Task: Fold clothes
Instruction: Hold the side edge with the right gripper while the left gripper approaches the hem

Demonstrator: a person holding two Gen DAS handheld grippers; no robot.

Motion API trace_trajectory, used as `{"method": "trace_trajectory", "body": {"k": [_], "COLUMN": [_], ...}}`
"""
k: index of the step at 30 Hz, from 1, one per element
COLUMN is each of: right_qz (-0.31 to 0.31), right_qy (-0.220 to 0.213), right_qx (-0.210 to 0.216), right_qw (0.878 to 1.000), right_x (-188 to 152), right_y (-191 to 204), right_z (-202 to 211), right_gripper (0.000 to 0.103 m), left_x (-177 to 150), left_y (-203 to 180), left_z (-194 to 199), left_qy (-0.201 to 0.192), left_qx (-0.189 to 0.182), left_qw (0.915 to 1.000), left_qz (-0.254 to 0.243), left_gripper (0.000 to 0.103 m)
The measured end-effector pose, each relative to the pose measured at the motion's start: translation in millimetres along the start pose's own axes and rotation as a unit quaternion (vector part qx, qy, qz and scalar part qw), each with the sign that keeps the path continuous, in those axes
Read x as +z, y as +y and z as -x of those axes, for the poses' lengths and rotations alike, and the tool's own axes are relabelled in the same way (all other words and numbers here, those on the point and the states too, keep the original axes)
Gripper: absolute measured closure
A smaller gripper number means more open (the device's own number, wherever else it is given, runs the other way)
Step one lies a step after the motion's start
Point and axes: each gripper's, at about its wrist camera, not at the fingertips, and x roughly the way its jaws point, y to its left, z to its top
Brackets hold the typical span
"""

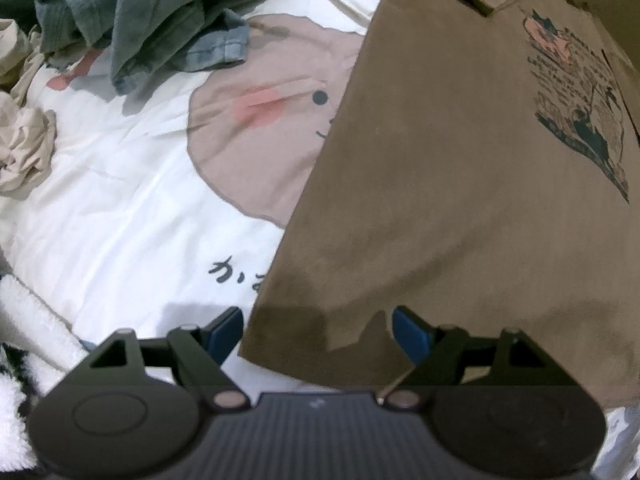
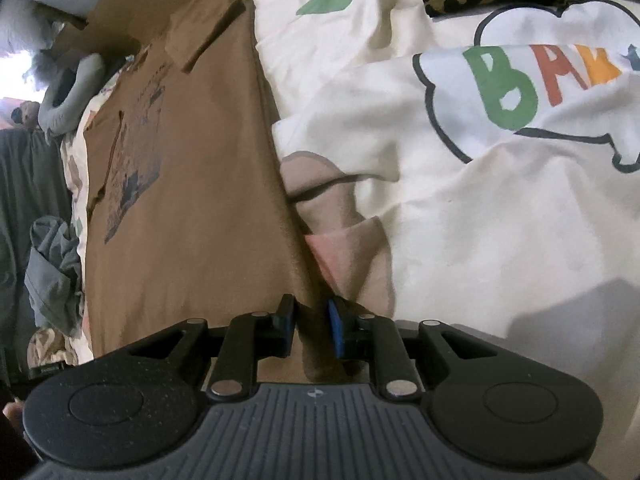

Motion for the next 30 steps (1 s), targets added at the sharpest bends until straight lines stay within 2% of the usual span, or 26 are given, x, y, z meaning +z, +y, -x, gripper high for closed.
{"method": "trace_trajectory", "body": {"k": [4,11,15,17,22,25,27,30], "right_qz": [0.012,0.037,0.051,0.062,0.073,0.074,0.080,0.085], "right_qy": [0.032,0.057,0.063,0.065,0.062,0.060,0.061,0.064], "right_qx": [0.003,-0.014,-0.034,-0.047,-0.075,-0.087,-0.095,-0.100], "right_qw": [0.999,0.998,0.996,0.995,0.993,0.992,0.990,0.989], "right_x": [-0.4,-3.6,-5.6,-5.1,-6.0,-7.0,-7.4,-6.9], "right_y": [-4.7,-1.1,4.0,7.6,13.8,16.0,20.0,23.0], "right_z": [-2.0,-2.2,-0.8,0.7,4.1,3.8,2.5,1.4], "right_gripper": [0.079,0.083,0.089,0.096,0.098,0.098,0.098,0.098], "left_x": [-4.3,-7.9,-9.4,-10.5,-12.8,-5.6,-14.4,-16.9], "left_y": [1.9,-0.7,0.8,2.7,11.0,18.4,17.9,15.0], "left_z": [1.2,7.0,11.7,15.1,22.9,21.7,18.9,16.1], "left_qy": [0.002,-0.004,-0.012,-0.015,-0.028,-0.032,-0.035,-0.040], "left_qx": [0.002,-0.001,-0.005,-0.003,0.001,0.000,0.003,0.020], "left_qw": [1.0000,1.0000,0.9999,0.9999,0.9995,0.9990,0.9982,0.9960], "left_qz": [0.004,0.001,0.001,-0.002,-0.017,-0.031,-0.048,-0.077], "left_gripper": [0.020,0.020,0.020,0.020,0.020,0.024,0.028,0.037]}}
